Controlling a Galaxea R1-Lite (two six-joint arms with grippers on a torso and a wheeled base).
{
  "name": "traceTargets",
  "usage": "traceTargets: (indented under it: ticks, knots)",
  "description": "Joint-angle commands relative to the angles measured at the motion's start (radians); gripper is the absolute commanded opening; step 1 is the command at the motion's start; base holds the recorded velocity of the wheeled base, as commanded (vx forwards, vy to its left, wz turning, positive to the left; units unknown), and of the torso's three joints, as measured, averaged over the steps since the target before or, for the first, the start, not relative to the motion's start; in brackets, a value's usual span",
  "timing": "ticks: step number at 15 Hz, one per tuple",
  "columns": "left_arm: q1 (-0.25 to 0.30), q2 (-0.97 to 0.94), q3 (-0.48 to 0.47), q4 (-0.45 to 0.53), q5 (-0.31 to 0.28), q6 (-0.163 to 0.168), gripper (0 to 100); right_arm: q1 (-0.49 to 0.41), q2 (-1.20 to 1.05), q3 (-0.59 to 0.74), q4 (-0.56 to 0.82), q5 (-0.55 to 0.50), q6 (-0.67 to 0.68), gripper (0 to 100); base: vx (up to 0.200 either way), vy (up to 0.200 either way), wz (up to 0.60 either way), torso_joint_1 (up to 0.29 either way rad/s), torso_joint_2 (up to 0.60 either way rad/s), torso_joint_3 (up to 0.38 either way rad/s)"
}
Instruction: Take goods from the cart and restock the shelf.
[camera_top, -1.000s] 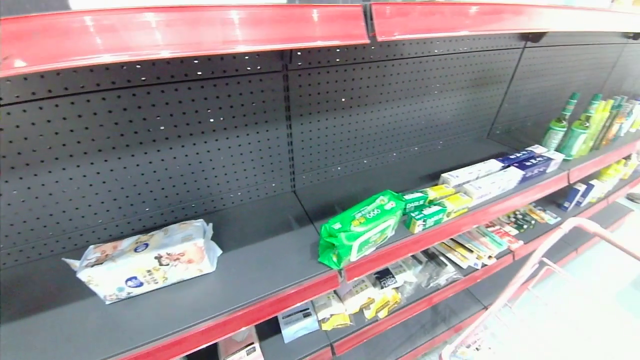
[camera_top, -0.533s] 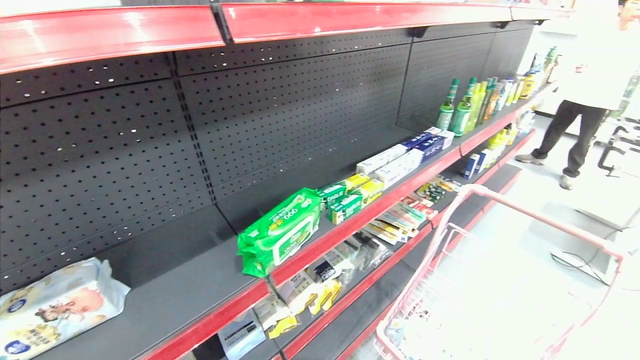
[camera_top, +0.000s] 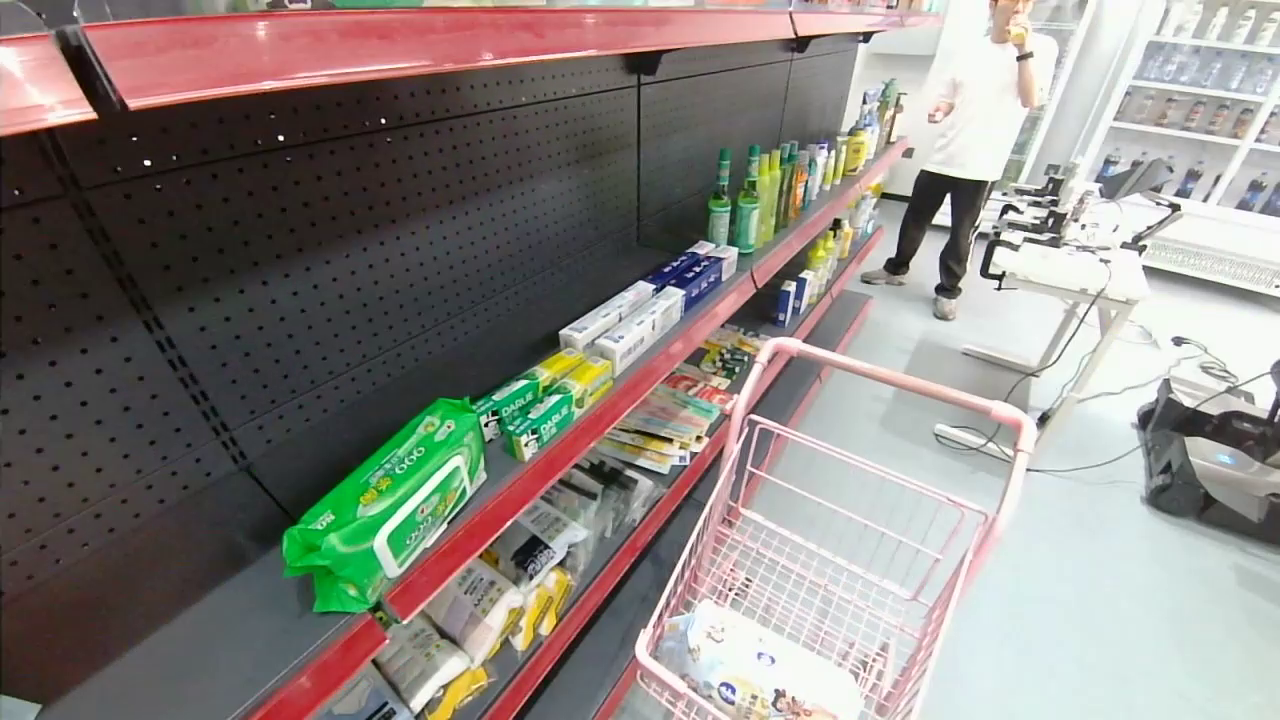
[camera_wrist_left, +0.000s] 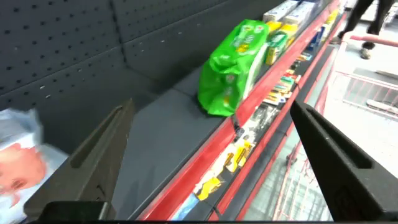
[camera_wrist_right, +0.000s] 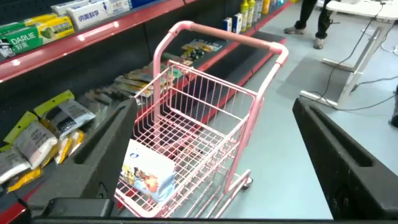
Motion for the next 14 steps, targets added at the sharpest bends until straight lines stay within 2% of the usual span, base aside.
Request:
traceTargets:
  ticks: [1, 6, 7, 8, 9, 10, 11, 12, 14]
  knots:
    - [-0.001, 0.001, 0.000, 0.000, 0.000, 0.000, 100, -0.001, 0.000, 0.000, 0.000, 0.001, 0.001, 100, 0.000, 0.000, 0.00, 0.000, 0.00, 0.000]
    - [-0.001, 0.001, 0.000, 0.000, 0.000, 0.000, 100, -0.016, 0.024, -0.005, 0.001, -0.007, -0.011, 100, 0.000, 0.000, 0.00, 0.000, 0.00, 0.000]
    - [-0.001, 0.001, 0.000, 0.000, 0.000, 0.000, 100, -0.011, 0.035, -0.038, -0.002, 0.002, -0.024, 100, 0.000, 0.000, 0.00, 0.000, 0.00, 0.000]
    - [-0.001, 0.001, 0.000, 0.001, 0.000, 0.000, 100, -0.001, 0.350, -0.370, -0.019, -0.001, -0.007, 100, 0.000, 0.000, 0.00, 0.000, 0.00, 0.000]
    - [-0.001, 0.001, 0.000, 0.001, -0.001, 0.002, 100, -0.001, 0.655, -0.736, -0.057, -0.001, 0.170, 100, 0.000, 0.000, 0.00, 0.000, 0.00, 0.000]
    - [-0.001, 0.001, -0.002, 0.001, 0.000, 0.000, 100, -0.005, 0.813, -0.873, -0.065, -0.007, 0.257, 100, 0.000, 0.000, 0.00, 0.000, 0.00, 0.000]
    - [-0.001, 0.001, 0.000, 0.000, 0.000, 0.000, 100, -0.030, 0.908, -0.877, -0.057, -0.025, 0.255, 100, 0.000, 0.000, 0.00, 0.000, 0.00, 0.000]
    - [-0.001, 0.001, 0.000, 0.000, 0.000, 0.000, 100, -0.042, 0.957, -0.818, -0.063, -0.022, 0.214, 100, 0.000, 0.000, 0.00, 0.000, 0.00, 0.000]
    - [-0.001, 0.001, 0.000, 0.000, 0.000, 0.000, 100, -0.036, 1.150, -0.787, -0.074, 0.001, 0.156, 100, 0.000, 0.000, 0.00, 0.000, 0.00, 0.000]
